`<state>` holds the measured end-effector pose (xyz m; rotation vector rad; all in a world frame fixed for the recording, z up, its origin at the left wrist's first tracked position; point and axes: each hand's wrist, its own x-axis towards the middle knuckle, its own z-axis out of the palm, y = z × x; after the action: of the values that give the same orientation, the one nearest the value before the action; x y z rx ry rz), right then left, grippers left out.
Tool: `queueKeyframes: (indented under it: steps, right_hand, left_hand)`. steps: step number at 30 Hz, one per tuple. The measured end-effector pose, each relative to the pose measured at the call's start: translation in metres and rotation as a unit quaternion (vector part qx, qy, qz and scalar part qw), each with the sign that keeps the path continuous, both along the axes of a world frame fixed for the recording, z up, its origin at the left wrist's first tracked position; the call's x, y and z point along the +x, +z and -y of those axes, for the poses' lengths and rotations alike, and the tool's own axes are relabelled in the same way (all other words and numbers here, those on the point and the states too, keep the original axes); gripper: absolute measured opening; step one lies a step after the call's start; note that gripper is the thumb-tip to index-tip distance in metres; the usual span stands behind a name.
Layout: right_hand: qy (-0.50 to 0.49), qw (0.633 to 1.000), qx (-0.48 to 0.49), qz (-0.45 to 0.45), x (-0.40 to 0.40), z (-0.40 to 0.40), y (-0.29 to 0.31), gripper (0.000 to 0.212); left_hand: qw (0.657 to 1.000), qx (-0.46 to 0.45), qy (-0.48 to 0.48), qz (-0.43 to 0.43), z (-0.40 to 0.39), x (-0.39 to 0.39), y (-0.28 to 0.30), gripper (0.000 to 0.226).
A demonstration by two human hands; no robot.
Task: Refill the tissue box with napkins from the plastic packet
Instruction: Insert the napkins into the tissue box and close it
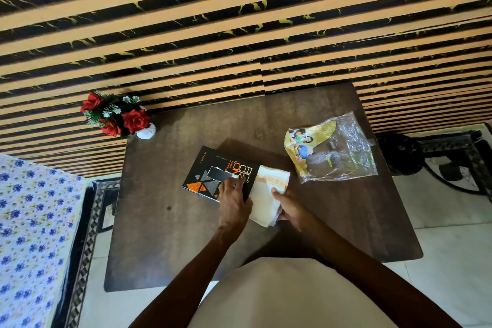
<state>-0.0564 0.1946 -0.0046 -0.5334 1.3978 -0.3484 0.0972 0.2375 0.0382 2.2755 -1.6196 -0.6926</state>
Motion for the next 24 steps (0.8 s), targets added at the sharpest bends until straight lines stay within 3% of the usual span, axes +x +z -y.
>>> queueKeyframes:
  steps: [10, 15, 18, 21, 23, 24]
  right_hand:
    - [0.022, 0.998, -0.016, 0.054, 0.033, 0.005, 0.012, 0.028]
    - [0.0, 0.999, -0.039, 0.01, 0.032, 0.0, -0.015, 0.028]
    - [0.006, 0.999, -0.01, 0.05, 0.051, -0.001, -0.004, 0.011]
    - [0.094, 0.995, -0.041, -0.008, 0.058, 0.0, -0.005, 0.03]
    - [0.08, 0.996, -0.028, 0.02, 0.058, 0.0, -0.005, 0.021]
    - [0.054, 0.997, -0.006, 0.057, 0.055, -0.001, -0.012, 0.028]
  left_hand:
    - [1.0, -0.011, -0.01, -0.018, 0.004, 0.007, 0.0, 0.063]
    - [0.999, -0.023, -0.008, -0.033, 0.006, 0.009, -0.003, 0.062]
    - [0.999, -0.014, -0.016, -0.046, 0.006, 0.005, -0.003, 0.061]
    - [0.999, -0.01, -0.029, -0.043, 0.001, 0.003, -0.002, 0.063]
    - [0.998, -0.007, -0.034, -0.044, 0.001, 0.004, -0.001, 0.064]
    - [0.998, -0.001, -0.036, -0.045, 0.001, 0.006, -0.001, 0.065]
